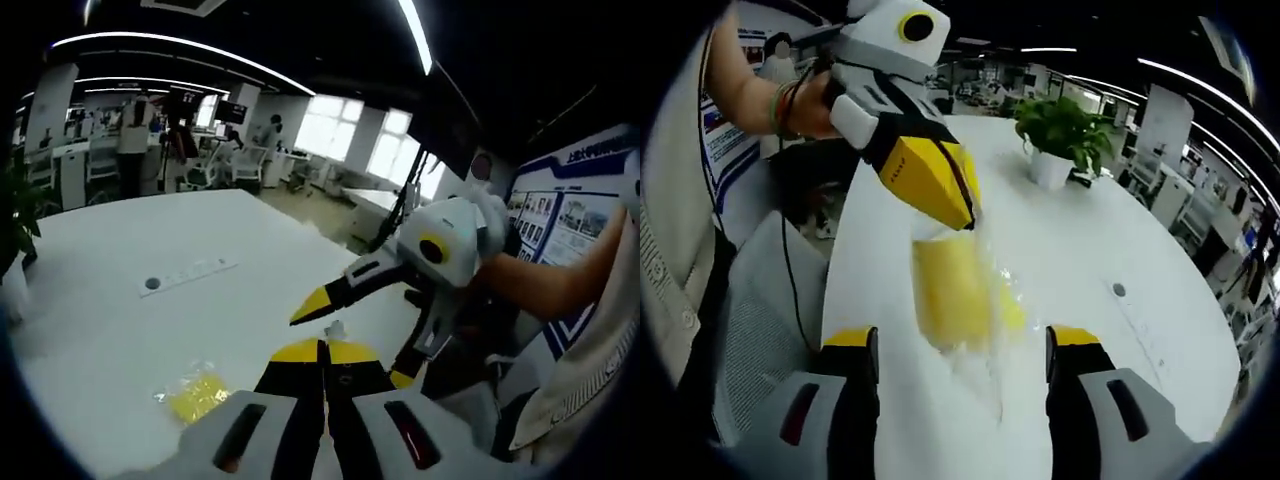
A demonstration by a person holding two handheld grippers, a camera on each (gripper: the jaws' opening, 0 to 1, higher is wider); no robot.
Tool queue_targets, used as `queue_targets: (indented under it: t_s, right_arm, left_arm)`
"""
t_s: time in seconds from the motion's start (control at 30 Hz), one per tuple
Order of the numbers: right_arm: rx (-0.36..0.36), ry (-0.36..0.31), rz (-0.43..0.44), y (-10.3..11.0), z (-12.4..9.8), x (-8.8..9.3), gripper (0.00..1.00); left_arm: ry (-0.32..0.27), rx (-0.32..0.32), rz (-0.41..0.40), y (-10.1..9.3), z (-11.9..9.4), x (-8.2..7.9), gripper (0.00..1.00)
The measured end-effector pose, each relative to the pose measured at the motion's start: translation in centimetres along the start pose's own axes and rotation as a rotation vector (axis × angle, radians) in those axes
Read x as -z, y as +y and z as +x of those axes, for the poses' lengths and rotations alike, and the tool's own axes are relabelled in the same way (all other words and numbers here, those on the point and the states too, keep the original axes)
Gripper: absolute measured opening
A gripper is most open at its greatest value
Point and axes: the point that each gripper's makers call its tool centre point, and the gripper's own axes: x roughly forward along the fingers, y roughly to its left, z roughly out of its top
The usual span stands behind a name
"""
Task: Compare the silicone blocks by pressing each to a similar depth, holding the contact briefly, and releasing to observe deformation and rebound differences across the visible hardness samples.
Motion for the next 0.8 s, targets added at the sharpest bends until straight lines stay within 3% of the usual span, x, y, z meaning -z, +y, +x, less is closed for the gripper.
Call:
queue_targets:
  t_s: [0.2, 0.53, 0.8]
  right_arm:
    - [-0.082, 0.011, -0.024, 0.3, 1.7, -0.5, 0.58]
    - [-0.181, 0.033, -0.042, 1.1, 2.5, -0.5, 0.32]
    - [-0.178, 0.033, -0.055, 1.6, 2.1, -0.7, 0.25]
  left_arm:
    - [0.012, 0.035, 0.007, -0.6, 0.3, -0.1, 0.0]
    - [0.027, 0.075, 0.024, -1.7, 0.4, -0.2, 0.0]
    - [0.026, 0.099, 0.043, -2.2, 0.1, -0.4, 0.0]
